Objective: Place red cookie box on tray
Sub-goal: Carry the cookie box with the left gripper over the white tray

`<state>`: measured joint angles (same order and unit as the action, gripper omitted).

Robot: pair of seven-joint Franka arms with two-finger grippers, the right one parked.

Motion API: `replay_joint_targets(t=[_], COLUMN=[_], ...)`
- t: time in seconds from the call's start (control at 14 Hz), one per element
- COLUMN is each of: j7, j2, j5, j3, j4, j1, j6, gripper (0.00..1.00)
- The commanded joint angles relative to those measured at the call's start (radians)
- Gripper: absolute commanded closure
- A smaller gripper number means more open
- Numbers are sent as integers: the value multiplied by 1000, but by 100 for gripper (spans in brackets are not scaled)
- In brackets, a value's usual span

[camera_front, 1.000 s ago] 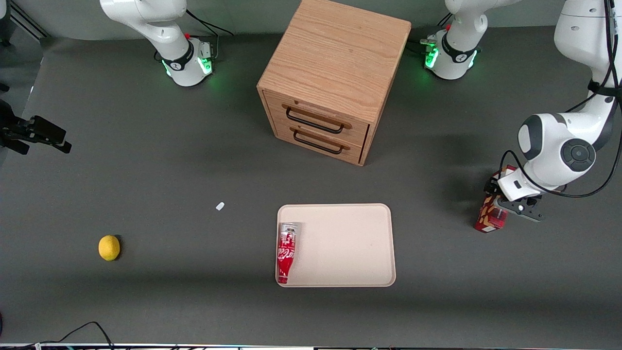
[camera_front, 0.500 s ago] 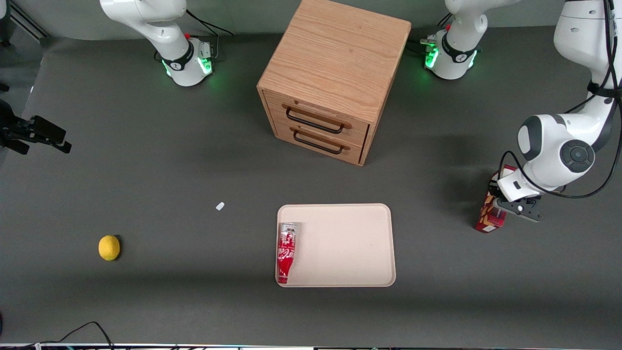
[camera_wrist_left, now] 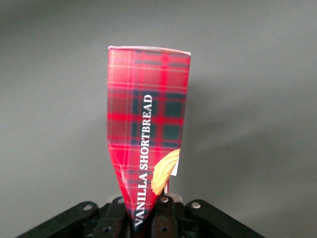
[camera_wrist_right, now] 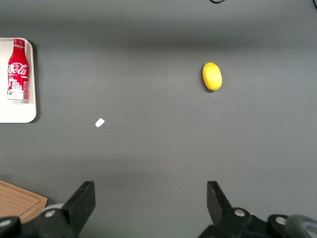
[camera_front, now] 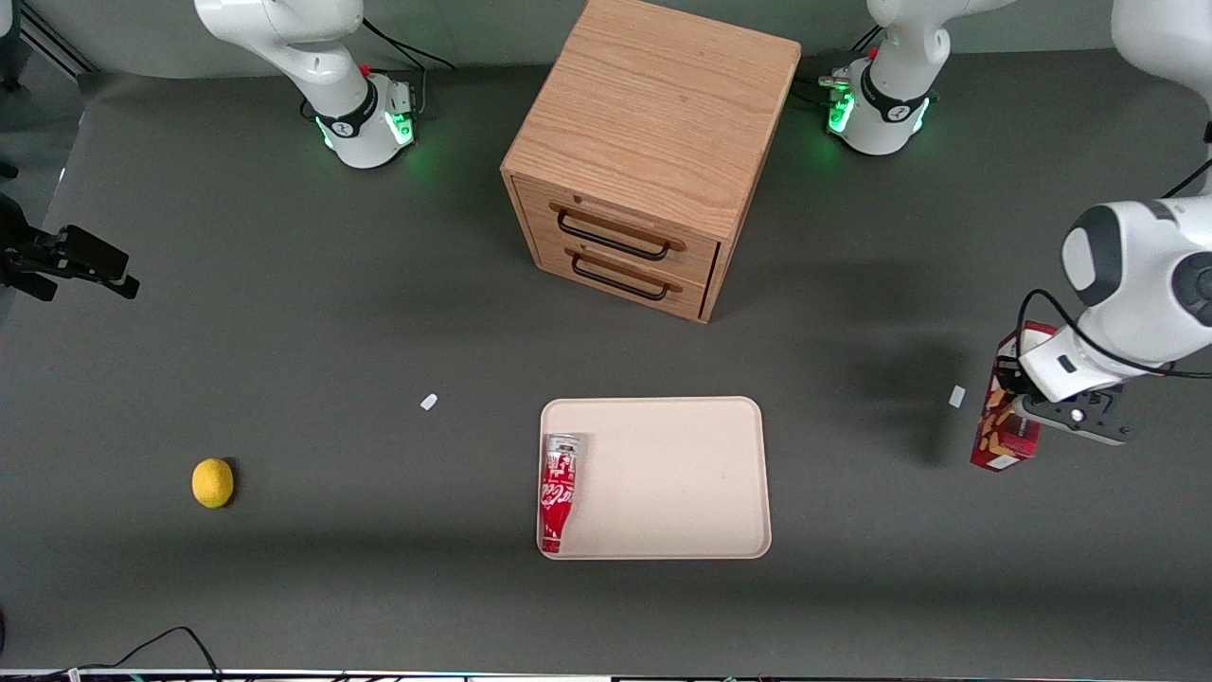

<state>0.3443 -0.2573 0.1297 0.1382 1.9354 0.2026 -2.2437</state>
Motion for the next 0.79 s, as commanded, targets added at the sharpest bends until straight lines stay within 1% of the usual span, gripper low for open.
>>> replay_joint_targets(t=[0.0, 0.14, 0.29, 0.36, 0.57, 0.71], j7=[-121, -227, -331, -381, -534, -615], j2=[3, -31, -80, -109, -212, -285], j5=[-2, -1, -2, -1, 4, 10], j3=[4, 56, 101, 104, 159, 162], j4=[-178, -321, -436, -479, -571, -633], j1=[-60, -75, -98, -127, -184, -238], j6=[198, 338, 419, 441, 441, 429], gripper=[100, 100, 100, 100, 100, 100])
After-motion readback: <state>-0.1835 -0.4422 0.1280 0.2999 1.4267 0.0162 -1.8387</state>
